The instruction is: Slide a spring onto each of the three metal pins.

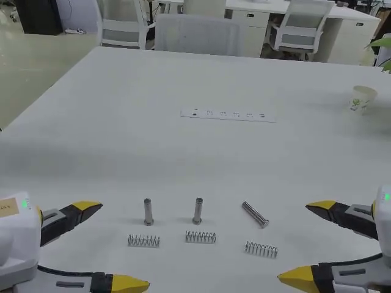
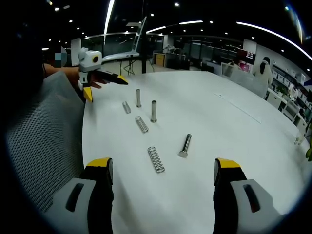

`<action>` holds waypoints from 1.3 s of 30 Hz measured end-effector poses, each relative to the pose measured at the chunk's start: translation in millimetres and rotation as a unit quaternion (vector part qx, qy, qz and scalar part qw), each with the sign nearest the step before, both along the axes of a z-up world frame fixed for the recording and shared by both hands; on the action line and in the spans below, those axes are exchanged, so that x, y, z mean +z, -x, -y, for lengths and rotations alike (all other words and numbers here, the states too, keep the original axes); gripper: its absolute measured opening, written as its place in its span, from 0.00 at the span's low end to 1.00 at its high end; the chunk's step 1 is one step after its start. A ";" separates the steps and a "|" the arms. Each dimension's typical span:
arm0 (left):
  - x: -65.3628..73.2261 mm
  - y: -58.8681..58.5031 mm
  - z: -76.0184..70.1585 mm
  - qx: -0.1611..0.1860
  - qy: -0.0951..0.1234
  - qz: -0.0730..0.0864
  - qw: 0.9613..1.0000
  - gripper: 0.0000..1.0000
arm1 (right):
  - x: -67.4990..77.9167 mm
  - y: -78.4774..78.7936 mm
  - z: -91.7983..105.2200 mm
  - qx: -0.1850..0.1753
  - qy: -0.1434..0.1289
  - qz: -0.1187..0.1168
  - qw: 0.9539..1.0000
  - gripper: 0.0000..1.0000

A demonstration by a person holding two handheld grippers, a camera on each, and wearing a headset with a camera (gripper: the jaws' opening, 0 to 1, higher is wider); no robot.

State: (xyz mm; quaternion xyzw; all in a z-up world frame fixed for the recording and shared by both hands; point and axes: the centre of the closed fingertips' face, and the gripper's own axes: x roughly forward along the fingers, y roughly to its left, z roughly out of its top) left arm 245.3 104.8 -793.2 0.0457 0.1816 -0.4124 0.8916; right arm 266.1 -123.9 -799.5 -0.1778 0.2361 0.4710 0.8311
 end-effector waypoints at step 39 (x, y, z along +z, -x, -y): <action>-0.1 0.8 0.5 0.003 0.003 0.001 1.000 0.96 | 10.9 -25.7 -16.7 0.007 0.011 0.009 1.000 0.82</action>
